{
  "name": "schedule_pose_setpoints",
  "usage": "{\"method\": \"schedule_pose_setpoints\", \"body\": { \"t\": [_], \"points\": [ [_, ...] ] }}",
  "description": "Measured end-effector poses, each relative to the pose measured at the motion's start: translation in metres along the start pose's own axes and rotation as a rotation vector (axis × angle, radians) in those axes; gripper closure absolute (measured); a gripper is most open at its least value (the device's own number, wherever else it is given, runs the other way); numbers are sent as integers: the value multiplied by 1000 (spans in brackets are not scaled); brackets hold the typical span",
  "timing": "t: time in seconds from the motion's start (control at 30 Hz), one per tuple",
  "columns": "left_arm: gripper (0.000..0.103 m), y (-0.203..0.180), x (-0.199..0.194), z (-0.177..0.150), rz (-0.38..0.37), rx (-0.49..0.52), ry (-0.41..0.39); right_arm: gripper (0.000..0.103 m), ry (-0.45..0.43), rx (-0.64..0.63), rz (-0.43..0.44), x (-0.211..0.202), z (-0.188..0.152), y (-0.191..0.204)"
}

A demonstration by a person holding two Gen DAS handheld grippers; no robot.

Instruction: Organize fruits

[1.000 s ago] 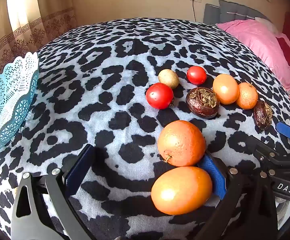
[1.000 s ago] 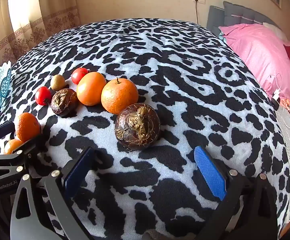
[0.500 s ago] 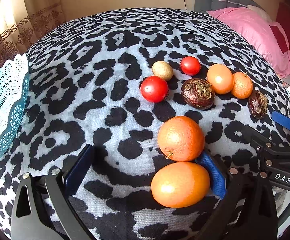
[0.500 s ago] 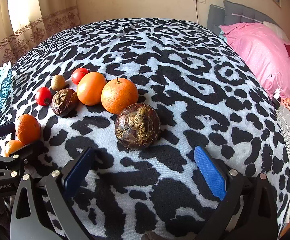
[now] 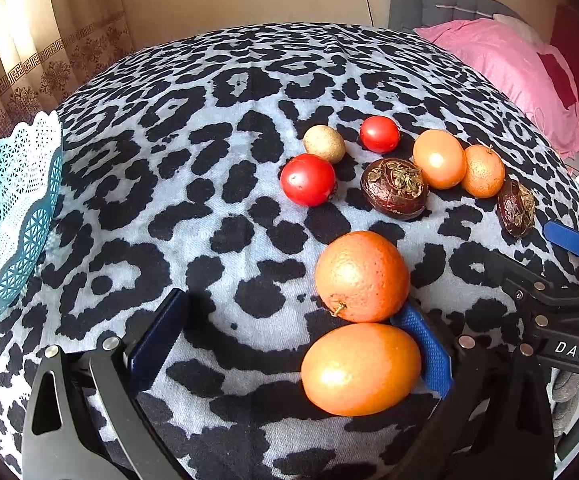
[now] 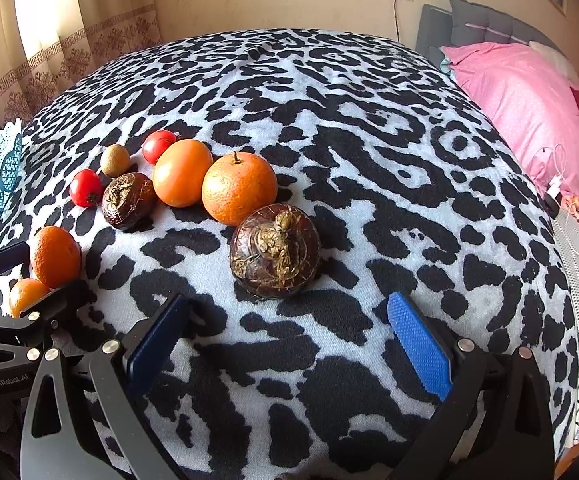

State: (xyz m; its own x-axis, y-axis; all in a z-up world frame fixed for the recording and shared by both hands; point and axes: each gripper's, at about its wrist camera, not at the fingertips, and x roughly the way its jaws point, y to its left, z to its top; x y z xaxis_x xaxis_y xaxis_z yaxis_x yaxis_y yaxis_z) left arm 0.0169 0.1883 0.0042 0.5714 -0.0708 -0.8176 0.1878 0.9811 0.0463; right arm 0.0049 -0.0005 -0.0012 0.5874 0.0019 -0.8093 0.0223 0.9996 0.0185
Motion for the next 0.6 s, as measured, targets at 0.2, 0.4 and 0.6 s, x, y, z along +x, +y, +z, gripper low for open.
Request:
{"method": "schedule_pose_setpoints", "body": {
  "t": [0.2,0.4,0.6],
  "points": [
    [2,-1,0,0,-1,-1,0,5,3,-10,2,0,0,1],
    [2,2,-10,0,17,-1,-5,5,-2,-8,10,-2,-3,0],
    [2,5,-34,1,45,11,-73,5,0,-4,33,-10,-4,-5]
  ]
}}
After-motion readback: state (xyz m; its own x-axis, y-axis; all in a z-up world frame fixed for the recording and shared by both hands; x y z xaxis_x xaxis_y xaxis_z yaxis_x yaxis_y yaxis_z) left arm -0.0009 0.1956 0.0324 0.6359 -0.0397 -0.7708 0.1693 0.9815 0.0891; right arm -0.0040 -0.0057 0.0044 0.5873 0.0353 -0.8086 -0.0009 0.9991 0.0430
